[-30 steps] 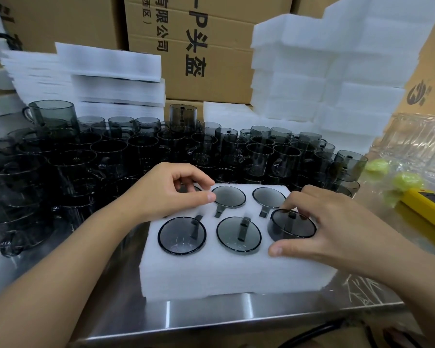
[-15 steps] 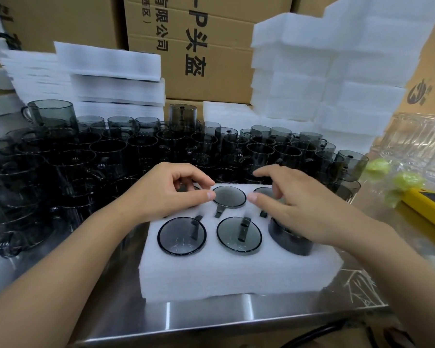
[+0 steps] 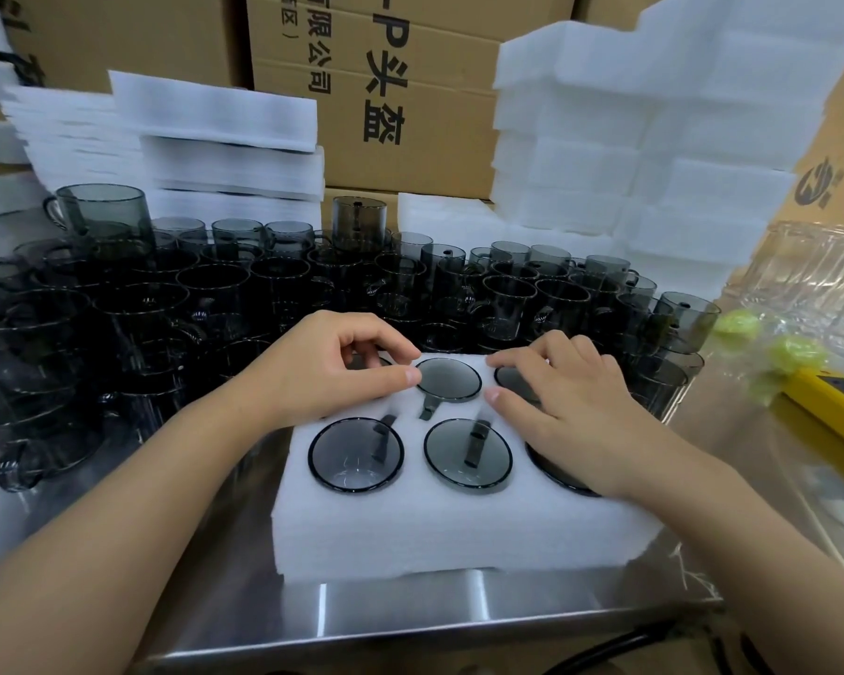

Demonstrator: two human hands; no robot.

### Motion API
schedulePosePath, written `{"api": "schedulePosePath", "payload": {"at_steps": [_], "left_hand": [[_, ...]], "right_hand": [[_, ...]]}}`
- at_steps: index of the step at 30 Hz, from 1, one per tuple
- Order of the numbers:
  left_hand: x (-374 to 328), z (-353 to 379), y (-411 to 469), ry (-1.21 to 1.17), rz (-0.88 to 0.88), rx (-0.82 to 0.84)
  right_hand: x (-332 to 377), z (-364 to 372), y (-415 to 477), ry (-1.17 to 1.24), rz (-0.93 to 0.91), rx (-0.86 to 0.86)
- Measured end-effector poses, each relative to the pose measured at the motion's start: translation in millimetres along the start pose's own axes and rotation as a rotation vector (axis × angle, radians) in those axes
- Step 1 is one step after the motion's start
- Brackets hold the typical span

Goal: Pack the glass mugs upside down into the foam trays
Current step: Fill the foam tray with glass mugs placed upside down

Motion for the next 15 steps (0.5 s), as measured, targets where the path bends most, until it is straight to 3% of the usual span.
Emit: {"api": "schedulePosePath", "payload": {"at_steps": [5,9,15], "left_hand": [[0.9,-0.3,-1.0,0.017,-0.009,0.003],[-0.5,-0.2,-2.9,0.011,0.002,0.017],[-2.5,-4.3,-6.0,0.008,-0.018,0.016]], "right_hand": [[5.8,2.3,-0.7,-0.059,-0.049,0.019],[16.2,5.9,-4.1,0.128,-0.127,0.112],[11.0,18.7,-3.9,0.137,-0.065,0.277]]}}
Point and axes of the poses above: each hand's wrist, its own y-axis towards the middle knuckle, its own z-axis out of the palm, x = y × z, the point moved 10 cm from there along y, towards the middle knuckle, and after that the axes turned 10 degrees about y, right-handed, at the moved point
